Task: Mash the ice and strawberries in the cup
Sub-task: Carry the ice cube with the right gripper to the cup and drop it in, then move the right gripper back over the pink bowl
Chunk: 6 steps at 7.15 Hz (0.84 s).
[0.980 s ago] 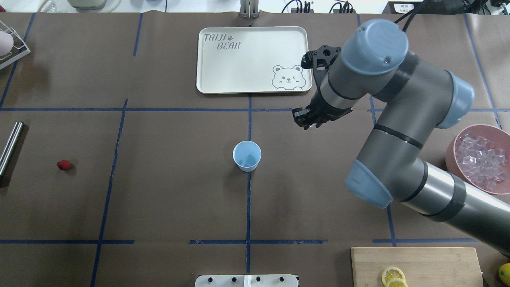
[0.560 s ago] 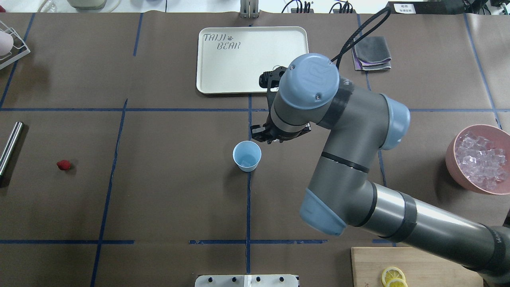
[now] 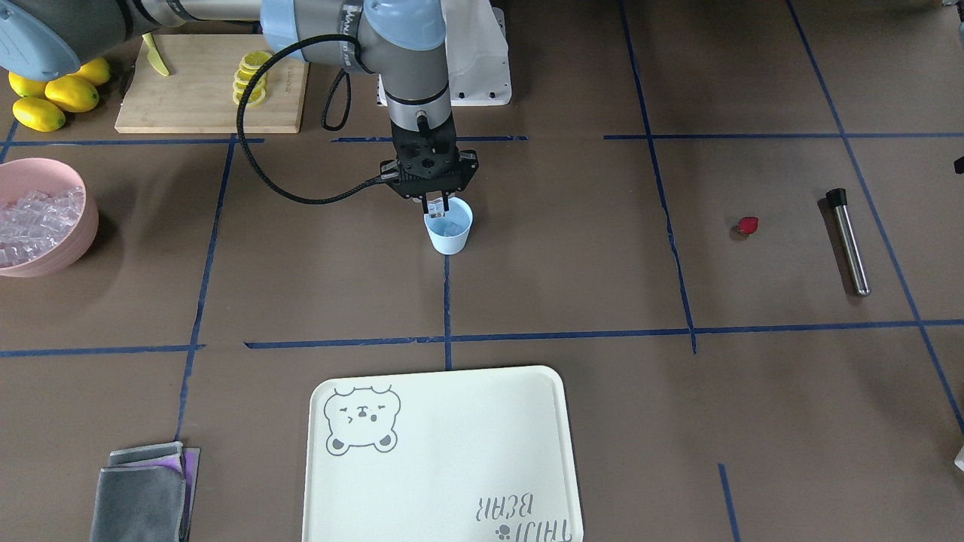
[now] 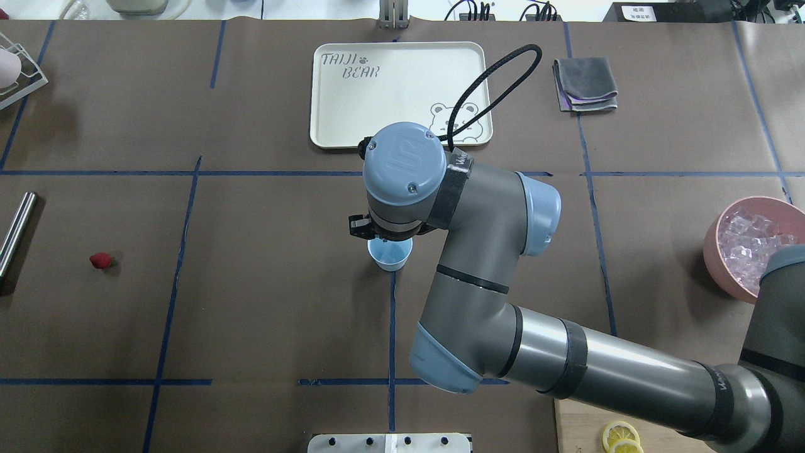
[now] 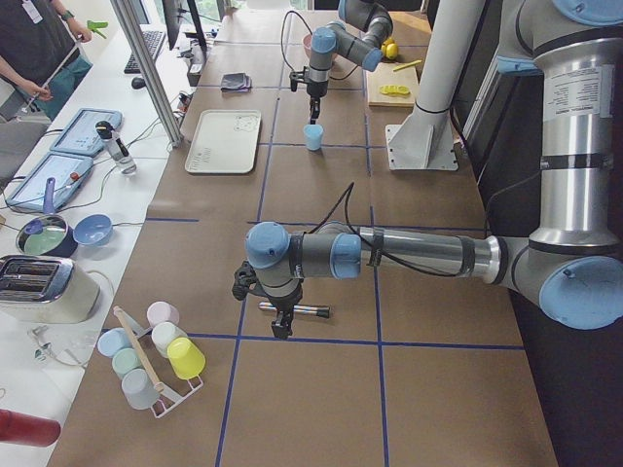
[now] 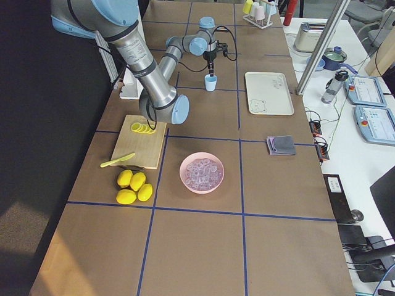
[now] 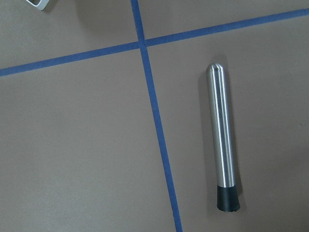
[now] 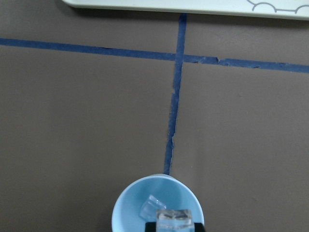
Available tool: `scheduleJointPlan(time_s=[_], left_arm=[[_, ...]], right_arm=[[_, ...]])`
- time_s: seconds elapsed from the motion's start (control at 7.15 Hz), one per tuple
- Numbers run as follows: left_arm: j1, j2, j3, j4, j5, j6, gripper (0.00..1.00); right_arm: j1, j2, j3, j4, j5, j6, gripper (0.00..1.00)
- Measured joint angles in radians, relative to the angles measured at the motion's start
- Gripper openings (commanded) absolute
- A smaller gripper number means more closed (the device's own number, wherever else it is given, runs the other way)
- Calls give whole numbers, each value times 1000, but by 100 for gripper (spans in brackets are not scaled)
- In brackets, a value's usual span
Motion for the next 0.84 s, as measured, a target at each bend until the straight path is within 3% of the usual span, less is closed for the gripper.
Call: scheduleJointPlan(time_s=[0.14,0.28,0.84], left_arm=[[0,0,1,0,0,0,100],[0,0,2,-1,0,-1,100],[0,0,5,-1,0,-1,100]], right_arm=[[-12,-1,-7,0,-10,2,90],[-22,-3,-9,0,-16,3,99],[-20,-5,-5,0,-22,-6,99]])
